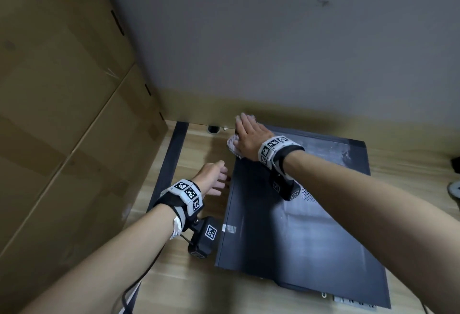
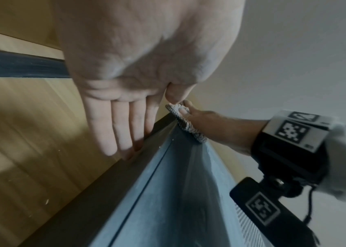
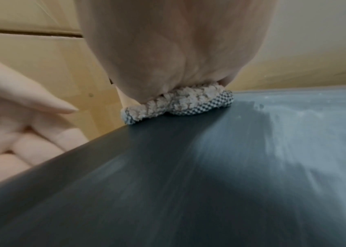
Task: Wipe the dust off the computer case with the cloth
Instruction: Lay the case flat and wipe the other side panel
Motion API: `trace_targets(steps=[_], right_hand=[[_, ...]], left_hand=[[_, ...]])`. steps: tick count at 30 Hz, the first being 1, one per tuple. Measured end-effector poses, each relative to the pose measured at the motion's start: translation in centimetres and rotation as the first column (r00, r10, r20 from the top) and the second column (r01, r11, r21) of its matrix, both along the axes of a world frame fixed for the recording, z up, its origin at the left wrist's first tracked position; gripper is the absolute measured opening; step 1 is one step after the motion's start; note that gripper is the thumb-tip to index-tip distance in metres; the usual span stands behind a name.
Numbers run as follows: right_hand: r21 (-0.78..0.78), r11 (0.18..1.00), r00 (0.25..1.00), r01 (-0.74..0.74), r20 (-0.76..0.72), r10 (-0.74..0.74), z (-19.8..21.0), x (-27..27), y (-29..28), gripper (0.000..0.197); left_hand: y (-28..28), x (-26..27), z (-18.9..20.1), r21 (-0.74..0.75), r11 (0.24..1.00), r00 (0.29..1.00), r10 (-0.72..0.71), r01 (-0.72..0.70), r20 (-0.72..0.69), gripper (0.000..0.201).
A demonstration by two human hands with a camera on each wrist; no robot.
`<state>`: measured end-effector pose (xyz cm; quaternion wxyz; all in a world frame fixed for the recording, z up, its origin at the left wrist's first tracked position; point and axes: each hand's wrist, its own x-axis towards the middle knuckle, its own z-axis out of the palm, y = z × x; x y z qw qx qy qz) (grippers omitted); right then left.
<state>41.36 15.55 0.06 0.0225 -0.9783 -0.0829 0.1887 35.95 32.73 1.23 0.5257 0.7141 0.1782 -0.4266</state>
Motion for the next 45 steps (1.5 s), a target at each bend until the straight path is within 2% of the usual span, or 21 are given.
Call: trace_targets(steps=[4,8,13,17,20,22,24,26,29,31,32,35,39,42,45], right_hand=[[0.024,0.999,0.999,0.025,-0.036,-0.025,0.3,1.4,-0.4,0.068],[-0.002,1.000,0.999,-0.029,0.026,0.029,0.4,-1.1,-0.5,0.067],[0.007,0.997,0.996,-0.078,0.049,0.078,0.3,-8.8,-0.3,0.066],[0.030,0.994,0.991,-0.106,0.090,0.103,-0.1,-16.6,0.0,0.067],[0.022,0.993,0.987,-0.113,0.118,0.110,-0.5,-20.6,-0.5,0.068],[0.014,0.995,0.987,-0.099,0.128,0.096,-0.7,-21.5,-0.9,0.073],[0.017,0.994,0.990,-0.105,0.092,0.103,-1.0,-21.0,-1.3,0.077],[0.026,0.995,0.993,-0.097,0.076,0.095,-0.9,-19.7,-1.6,0.074],[0.001,0.996,0.995,-0.088,0.052,0.088,-0.6,-16.8,-2.7,0.073],[-0.017,0.997,0.996,-0.078,0.035,0.079,-0.3,-14.1,-3.5,0.072],[-0.026,0.997,0.997,-0.071,0.022,0.071,-0.3,-12.6,-3.8,0.071],[-0.031,0.999,0.999,-0.042,-0.010,0.042,-0.2,-8.0,-4.7,0.069],[0.006,1.000,1.000,-0.004,-0.003,0.004,-0.4,-3.3,-5.1,0.068],[0.026,0.999,0.999,0.038,-0.017,-0.037,-0.5,-1.4,-5.2,0.068],[0.036,0.999,0.999,0.040,0.009,-0.041,-0.7,-2.0,-5.5,0.067]], left_hand=[[-0.3,0.4,0.5,0.017,1.000,0.999,-0.003,0.002,0.032,0.049],[-1.0,0.2,0.9,0.025,1.000,0.998,-0.013,0.012,0.066,0.046],[-2.0,-1.3,0.9,0.068,0.998,0.991,-0.018,0.009,0.129,0.045],[-2.8,-2.7,1.2,0.122,0.991,0.972,-0.079,0.053,0.221,0.021],[-3.2,-2.7,1.3,0.163,0.982,0.958,-0.137,0.098,0.252,0.026],[-3.5,-2.5,1.7,0.194,0.969,0.942,-0.200,0.151,0.269,0.033],[-3.6,-2.0,2.0,0.224,0.945,0.899,-0.303,0.239,0.317,0.034],[-3.6,-0.9,1.8,0.314,0.877,0.791,-0.469,0.365,0.392,0.052],[-3.0,0.7,1.7,0.527,0.664,0.552,-0.742,0.530,0.381,0.090],[-2.8,1.9,1.4,0.591,0.555,0.431,-0.831,0.586,0.353,0.098],[-2.8,2.4,1.3,0.610,0.520,0.393,-0.853,0.598,0.343,0.099],[-2.8,3.7,1.1,0.623,0.498,0.377,-0.866,0.603,0.327,0.097],[-2.8,4.1,0.7,0.660,0.467,0.350,-0.883,0.588,0.313,0.084],[-3.2,3.8,0.7,0.671,0.450,0.339,-0.892,0.589,0.300,0.079],[-3.7,3.2,1.0,0.687,0.434,0.331,-0.899,0.583,0.287,0.078]])
